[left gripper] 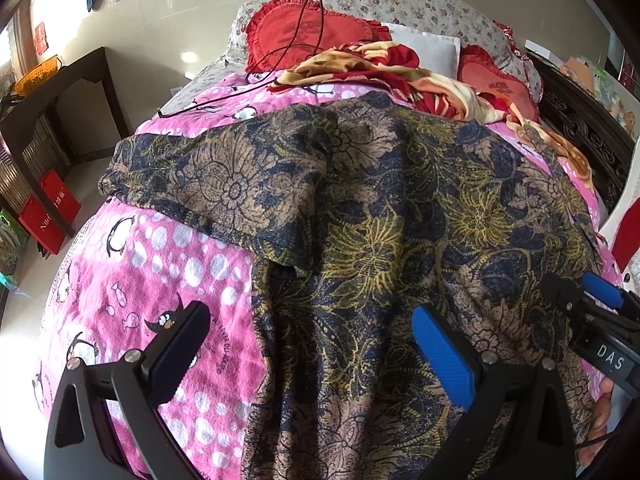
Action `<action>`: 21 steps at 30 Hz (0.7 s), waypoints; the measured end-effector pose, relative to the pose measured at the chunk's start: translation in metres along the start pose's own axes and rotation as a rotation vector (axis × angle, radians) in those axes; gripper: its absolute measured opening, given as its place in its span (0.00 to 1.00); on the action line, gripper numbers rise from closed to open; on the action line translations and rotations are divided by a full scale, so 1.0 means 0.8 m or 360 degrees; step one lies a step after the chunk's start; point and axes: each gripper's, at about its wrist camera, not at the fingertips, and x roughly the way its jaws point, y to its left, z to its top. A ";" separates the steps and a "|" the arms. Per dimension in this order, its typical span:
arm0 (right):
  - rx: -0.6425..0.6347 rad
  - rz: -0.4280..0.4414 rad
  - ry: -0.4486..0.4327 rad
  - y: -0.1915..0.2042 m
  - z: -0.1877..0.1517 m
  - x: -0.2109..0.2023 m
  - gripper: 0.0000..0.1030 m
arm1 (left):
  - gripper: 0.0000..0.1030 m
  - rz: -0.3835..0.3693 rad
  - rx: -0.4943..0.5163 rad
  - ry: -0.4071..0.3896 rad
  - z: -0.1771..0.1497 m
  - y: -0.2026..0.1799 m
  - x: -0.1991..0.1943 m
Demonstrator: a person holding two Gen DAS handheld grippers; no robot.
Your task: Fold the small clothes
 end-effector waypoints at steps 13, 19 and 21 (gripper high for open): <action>-0.0011 0.0034 0.0021 0.011 0.001 0.009 0.77 | 1.00 0.0015 -0.0022 0.0019 0.003 0.013 0.011; -0.0031 0.0034 0.0035 0.019 0.003 0.015 0.77 | 1.00 0.0013 -0.0049 0.0043 0.005 0.022 0.016; -0.0039 0.0038 0.0042 0.022 0.004 0.018 0.77 | 1.00 0.0017 -0.0071 0.0047 0.007 0.029 0.019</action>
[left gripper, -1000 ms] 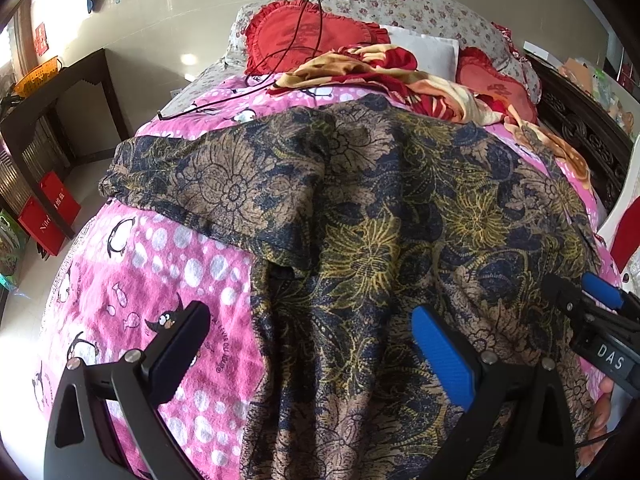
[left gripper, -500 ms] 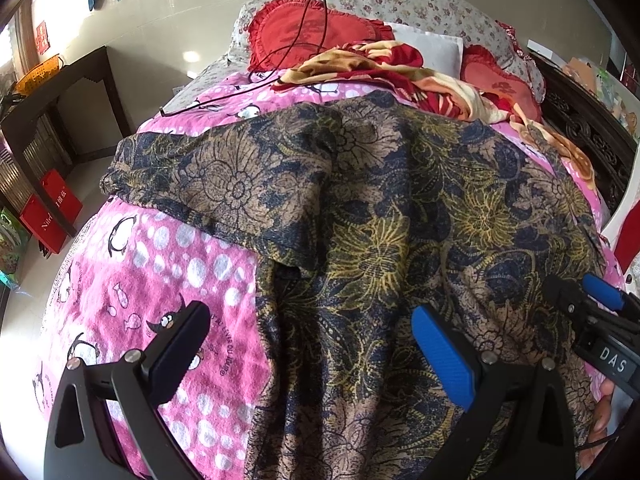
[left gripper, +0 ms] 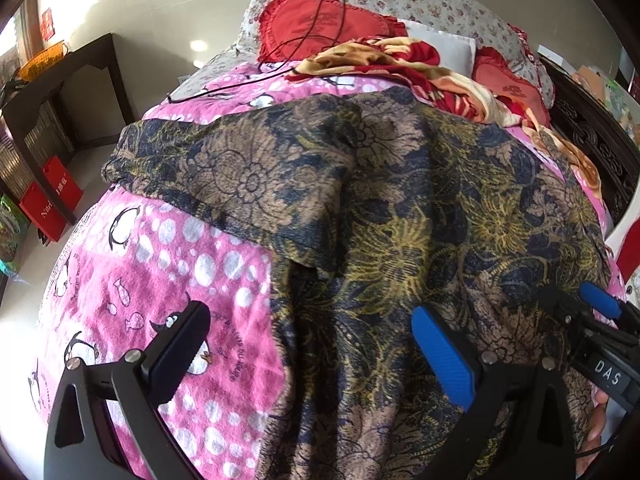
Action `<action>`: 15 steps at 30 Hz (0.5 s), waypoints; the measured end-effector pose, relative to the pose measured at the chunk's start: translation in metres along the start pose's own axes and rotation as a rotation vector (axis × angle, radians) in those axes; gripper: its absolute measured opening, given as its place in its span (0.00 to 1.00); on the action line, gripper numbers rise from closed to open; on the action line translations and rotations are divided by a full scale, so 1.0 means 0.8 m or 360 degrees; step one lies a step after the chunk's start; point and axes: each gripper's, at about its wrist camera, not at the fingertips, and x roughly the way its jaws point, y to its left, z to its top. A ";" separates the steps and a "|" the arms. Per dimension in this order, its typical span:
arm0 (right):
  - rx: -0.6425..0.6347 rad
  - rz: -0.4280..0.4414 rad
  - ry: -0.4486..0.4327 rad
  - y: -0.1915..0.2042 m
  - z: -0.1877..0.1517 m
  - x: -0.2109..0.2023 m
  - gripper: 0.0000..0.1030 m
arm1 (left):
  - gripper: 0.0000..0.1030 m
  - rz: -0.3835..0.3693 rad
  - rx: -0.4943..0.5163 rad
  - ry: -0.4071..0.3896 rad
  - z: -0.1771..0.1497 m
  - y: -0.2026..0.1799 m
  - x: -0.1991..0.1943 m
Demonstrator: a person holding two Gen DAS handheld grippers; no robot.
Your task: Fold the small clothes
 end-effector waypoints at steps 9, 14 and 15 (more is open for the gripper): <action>-0.0055 0.0051 -0.0013 0.021 0.010 0.003 0.77 | 1.00 0.0020 -0.0143 0.0023 0.028 0.078 0.014; -0.0054 0.0081 0.0004 0.028 0.013 0.008 0.77 | 1.00 0.0103 -0.0359 -0.0027 0.064 0.162 0.033; -0.0046 0.0103 0.0008 0.029 0.014 0.009 0.77 | 0.99 0.0104 -0.0432 -0.0044 0.074 0.185 0.041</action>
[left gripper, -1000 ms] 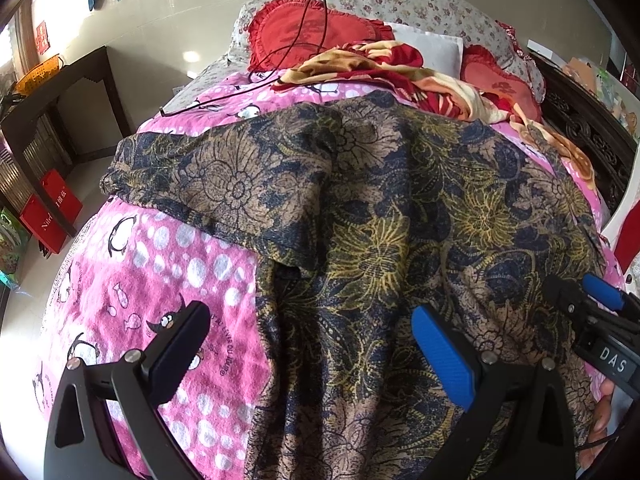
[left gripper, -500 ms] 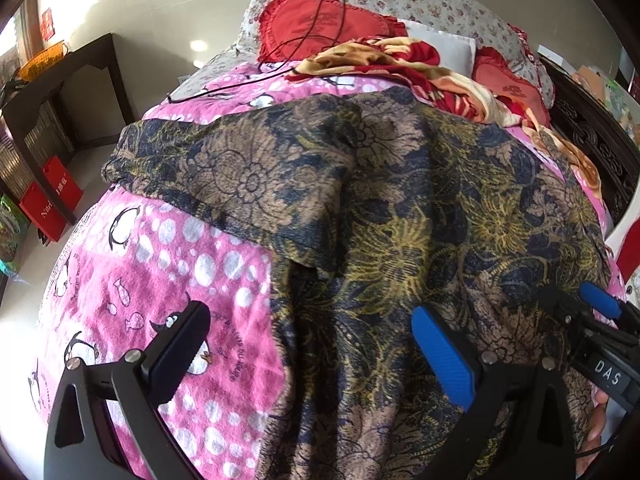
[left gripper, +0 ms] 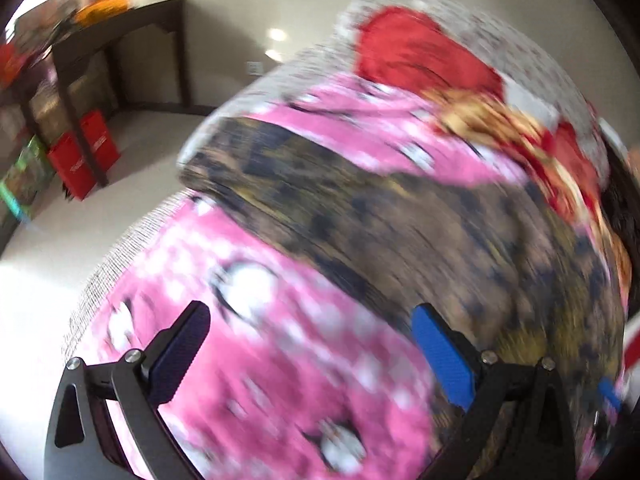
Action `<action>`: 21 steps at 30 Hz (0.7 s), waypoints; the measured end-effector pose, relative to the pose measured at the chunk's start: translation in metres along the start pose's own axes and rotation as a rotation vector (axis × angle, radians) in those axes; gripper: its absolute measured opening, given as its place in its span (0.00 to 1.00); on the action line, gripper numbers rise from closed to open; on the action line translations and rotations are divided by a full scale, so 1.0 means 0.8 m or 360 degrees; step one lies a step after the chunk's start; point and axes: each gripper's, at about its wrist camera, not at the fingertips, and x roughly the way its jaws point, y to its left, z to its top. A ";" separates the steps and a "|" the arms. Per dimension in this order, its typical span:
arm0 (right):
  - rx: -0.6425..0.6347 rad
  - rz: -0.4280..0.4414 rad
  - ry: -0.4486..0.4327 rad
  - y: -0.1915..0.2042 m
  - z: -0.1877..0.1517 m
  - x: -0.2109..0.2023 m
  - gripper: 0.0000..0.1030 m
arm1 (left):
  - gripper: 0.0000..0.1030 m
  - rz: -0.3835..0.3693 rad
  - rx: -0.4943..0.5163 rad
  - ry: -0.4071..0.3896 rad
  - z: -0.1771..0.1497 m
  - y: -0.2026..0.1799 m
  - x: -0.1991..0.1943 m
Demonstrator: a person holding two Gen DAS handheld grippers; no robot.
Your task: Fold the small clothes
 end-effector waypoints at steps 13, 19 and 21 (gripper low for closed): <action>-0.0053 0.0048 0.0036 0.013 0.005 0.012 0.77 | 0.82 -0.0014 -0.0692 0.0039 0.097 0.133 0.122; -0.0032 0.0036 0.0051 0.005 0.008 0.020 0.77 | 0.34 -0.0032 -0.0603 0.0081 0.107 0.115 0.144; 0.0009 0.0037 0.0055 -0.002 0.009 0.023 0.77 | 0.07 0.0027 -0.0478 0.0041 0.110 0.093 0.133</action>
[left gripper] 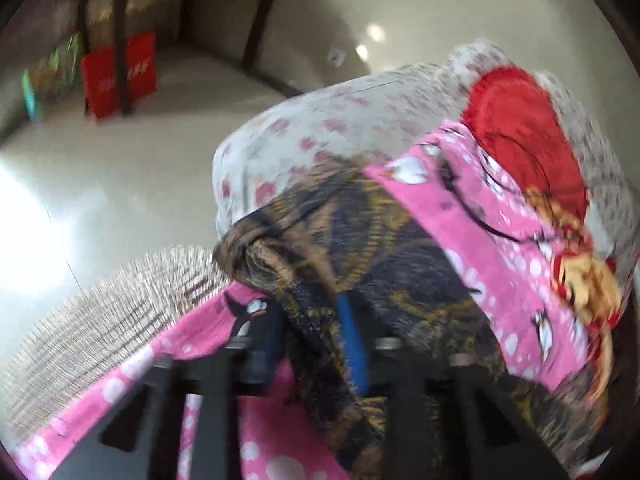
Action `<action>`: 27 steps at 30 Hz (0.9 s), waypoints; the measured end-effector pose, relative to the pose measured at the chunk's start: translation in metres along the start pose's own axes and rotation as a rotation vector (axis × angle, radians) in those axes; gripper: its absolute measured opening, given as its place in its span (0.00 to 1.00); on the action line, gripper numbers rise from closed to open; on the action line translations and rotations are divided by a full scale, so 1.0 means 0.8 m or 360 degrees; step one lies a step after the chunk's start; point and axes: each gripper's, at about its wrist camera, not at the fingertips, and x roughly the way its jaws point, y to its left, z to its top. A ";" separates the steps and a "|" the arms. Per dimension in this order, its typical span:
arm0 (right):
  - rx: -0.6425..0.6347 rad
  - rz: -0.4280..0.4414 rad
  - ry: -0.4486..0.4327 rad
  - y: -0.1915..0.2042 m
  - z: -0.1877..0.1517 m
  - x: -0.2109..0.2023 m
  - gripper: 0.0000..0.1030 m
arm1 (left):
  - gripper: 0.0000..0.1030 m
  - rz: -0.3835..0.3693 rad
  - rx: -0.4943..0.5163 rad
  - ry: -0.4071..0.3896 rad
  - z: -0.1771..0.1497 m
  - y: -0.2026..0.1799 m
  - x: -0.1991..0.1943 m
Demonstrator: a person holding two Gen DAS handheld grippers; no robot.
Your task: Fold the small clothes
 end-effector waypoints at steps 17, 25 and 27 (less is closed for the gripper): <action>0.0240 -0.0052 -0.0099 -0.068 -0.008 -0.035 0.77 | 0.07 -0.0924 0.0997 -0.0117 -0.219 -0.282 -0.242; 0.0374 -0.0186 -0.0064 -0.135 -0.020 -0.039 0.77 | 0.42 -0.0997 0.1216 0.0284 -0.361 -0.356 -0.175; 0.0398 -0.0211 -0.0046 -0.149 -0.022 -0.036 0.77 | 0.60 -0.0972 0.1214 0.0311 -0.370 -0.356 -0.166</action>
